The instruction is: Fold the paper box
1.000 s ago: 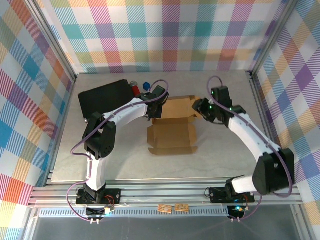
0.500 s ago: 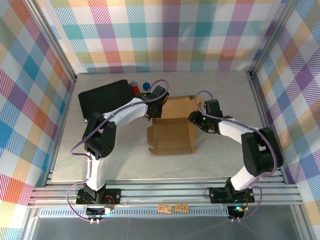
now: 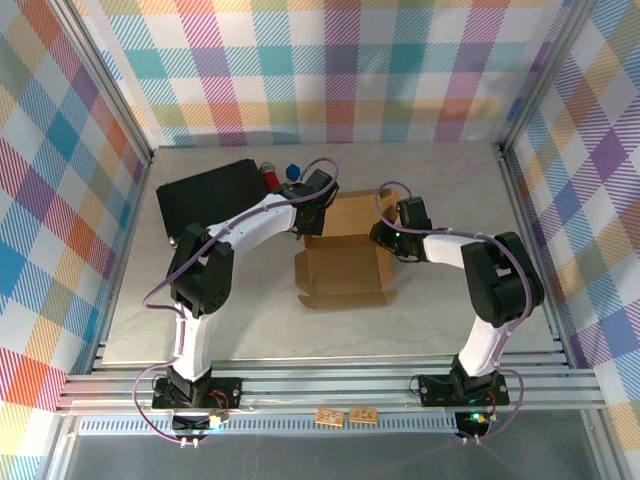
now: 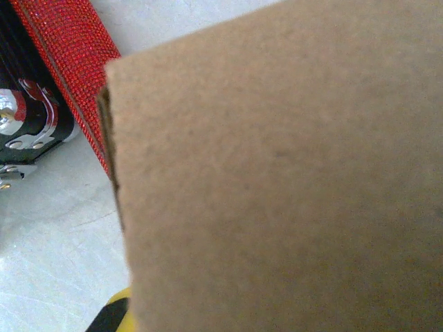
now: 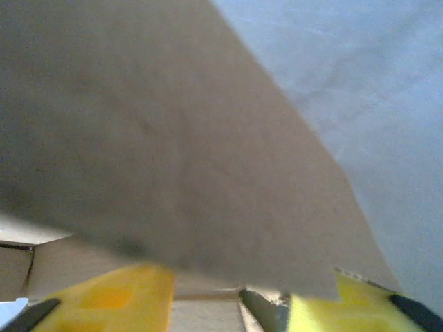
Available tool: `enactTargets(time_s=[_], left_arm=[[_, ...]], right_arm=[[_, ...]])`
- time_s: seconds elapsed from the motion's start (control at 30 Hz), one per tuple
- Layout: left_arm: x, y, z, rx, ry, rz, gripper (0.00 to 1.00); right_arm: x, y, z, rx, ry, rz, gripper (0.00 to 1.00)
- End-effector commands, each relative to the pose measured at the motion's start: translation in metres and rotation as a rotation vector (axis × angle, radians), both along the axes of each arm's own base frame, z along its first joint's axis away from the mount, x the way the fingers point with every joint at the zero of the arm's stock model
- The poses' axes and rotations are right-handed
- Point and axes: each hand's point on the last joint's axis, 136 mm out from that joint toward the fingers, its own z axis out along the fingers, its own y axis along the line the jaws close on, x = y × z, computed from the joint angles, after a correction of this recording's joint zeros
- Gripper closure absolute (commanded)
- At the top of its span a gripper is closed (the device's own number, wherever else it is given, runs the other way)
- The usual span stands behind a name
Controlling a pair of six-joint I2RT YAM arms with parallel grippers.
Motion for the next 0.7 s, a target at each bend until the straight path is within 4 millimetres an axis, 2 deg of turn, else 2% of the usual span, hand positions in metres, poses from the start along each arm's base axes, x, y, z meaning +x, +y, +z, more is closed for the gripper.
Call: enactTargets(time_s=[0.0, 0.17, 0.33, 0.53, 0.67], left_arm=[[-0.003, 0.015, -0.009, 0.081, 0.049, -0.007, 1.00], [-0.001, 0.015, -0.008, 0.077, 0.051, -0.006, 1.00], [0.000, 0.013, -0.007, 0.075, 0.050, -0.008, 1.00], [0.000, 0.013, -0.007, 0.071, 0.053, -0.006, 1.00], [-0.001, 0.014, -0.007, 0.071, 0.055, -0.002, 1.00]], right_arm=[[0.016, 0.016, 0.014, 0.018, -0.074, 0.046, 0.66], [0.011, 0.026, 0.008, -0.050, -0.056, 0.069, 0.84], [0.005, 0.026, -0.003, -0.282, 0.003, 0.112, 1.00], [0.000, 0.032, -0.003, -0.547, -0.007, 0.192, 1.00], [-0.002, 0.047, 0.005, -0.666, -0.061, 0.261, 1.00]])
